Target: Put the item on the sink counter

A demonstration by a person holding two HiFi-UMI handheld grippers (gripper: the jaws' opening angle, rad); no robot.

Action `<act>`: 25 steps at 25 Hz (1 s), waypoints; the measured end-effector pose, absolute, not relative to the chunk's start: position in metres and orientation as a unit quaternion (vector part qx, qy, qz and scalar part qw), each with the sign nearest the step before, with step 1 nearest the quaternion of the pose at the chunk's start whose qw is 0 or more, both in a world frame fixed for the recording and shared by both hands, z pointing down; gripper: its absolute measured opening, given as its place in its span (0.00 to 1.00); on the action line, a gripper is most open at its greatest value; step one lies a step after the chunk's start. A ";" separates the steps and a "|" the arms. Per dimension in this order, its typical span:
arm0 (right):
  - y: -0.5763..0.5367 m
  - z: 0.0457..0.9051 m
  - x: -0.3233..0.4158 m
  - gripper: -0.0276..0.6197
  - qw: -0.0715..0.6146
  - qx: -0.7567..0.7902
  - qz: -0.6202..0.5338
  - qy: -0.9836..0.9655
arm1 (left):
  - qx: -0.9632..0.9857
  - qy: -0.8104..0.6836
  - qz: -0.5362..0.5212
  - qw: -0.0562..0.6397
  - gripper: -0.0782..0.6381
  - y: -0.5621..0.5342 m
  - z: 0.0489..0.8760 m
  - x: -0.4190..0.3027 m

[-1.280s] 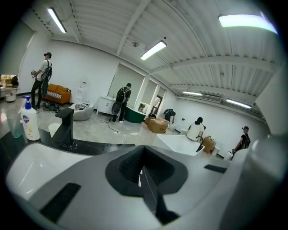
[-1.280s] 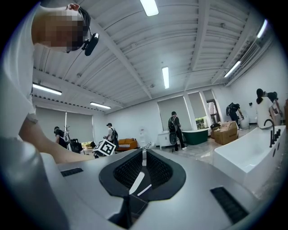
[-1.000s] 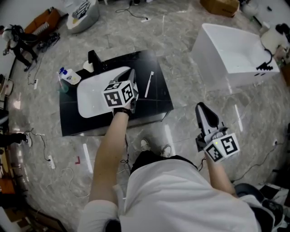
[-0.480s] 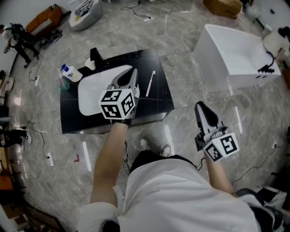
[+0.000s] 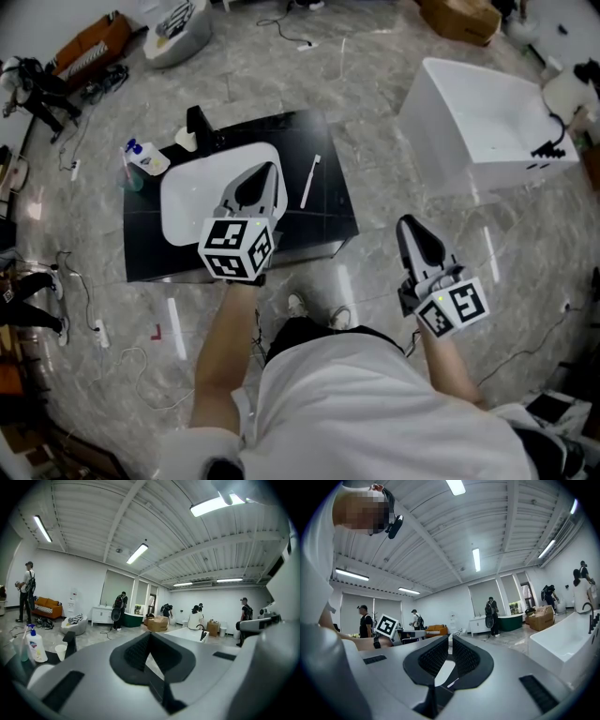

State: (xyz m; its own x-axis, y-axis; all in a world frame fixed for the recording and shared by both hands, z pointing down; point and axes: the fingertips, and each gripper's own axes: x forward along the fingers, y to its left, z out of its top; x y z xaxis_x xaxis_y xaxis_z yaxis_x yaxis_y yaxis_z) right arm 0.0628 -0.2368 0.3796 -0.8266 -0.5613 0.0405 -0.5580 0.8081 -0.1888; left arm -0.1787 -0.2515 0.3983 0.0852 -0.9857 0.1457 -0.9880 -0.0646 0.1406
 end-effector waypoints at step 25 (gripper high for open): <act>-0.245 0.382 0.040 0.12 -0.007 -0.286 -0.091 0.954 | 0.709 -0.703 -0.029 0.056 0.11 -0.183 0.369 -0.168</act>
State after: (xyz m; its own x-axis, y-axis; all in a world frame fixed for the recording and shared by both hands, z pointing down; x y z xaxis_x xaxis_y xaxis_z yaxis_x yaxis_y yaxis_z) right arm 0.0399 -0.2453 0.3823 -0.8364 -0.5443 0.0648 -0.5467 0.8200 -0.1692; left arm -0.1677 -0.1828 0.3694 0.0105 -0.9992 0.0377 -0.9928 -0.0059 0.1200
